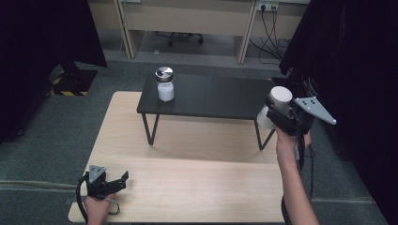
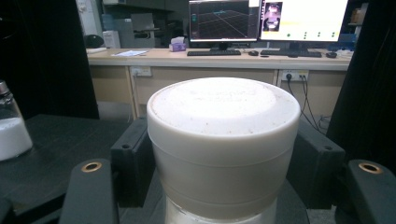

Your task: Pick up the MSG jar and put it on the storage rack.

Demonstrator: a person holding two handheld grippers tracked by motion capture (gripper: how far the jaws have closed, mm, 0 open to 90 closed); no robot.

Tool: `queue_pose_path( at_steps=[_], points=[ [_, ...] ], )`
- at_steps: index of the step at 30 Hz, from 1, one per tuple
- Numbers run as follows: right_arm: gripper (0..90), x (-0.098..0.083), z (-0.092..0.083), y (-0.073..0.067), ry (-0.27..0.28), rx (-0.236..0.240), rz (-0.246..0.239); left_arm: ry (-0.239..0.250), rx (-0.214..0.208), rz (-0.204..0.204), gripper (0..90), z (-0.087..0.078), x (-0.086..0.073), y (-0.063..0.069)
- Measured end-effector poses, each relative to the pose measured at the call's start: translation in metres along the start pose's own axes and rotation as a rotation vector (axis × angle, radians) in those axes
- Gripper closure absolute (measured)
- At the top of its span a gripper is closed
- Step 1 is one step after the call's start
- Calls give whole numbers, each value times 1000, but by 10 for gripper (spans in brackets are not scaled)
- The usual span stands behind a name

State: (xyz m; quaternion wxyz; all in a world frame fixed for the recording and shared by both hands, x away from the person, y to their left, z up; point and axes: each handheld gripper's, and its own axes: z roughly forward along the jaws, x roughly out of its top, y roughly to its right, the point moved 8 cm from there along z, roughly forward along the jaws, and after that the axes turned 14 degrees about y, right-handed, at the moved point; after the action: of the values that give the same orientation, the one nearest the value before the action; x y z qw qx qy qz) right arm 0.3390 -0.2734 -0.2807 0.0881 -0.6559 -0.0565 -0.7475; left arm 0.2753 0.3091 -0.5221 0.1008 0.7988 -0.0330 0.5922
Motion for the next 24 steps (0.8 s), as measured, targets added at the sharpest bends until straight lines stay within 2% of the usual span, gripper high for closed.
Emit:
queue_pose_path(
  at_steps=[4,24],
  points=[
    [338,0,7,0,-4,-9,-18,1,-2,-1,0,0,0,0],
    [338,-3,44,0,-21,-15,-21,11,7,-20,0,-1,0,-2]
  ],
)
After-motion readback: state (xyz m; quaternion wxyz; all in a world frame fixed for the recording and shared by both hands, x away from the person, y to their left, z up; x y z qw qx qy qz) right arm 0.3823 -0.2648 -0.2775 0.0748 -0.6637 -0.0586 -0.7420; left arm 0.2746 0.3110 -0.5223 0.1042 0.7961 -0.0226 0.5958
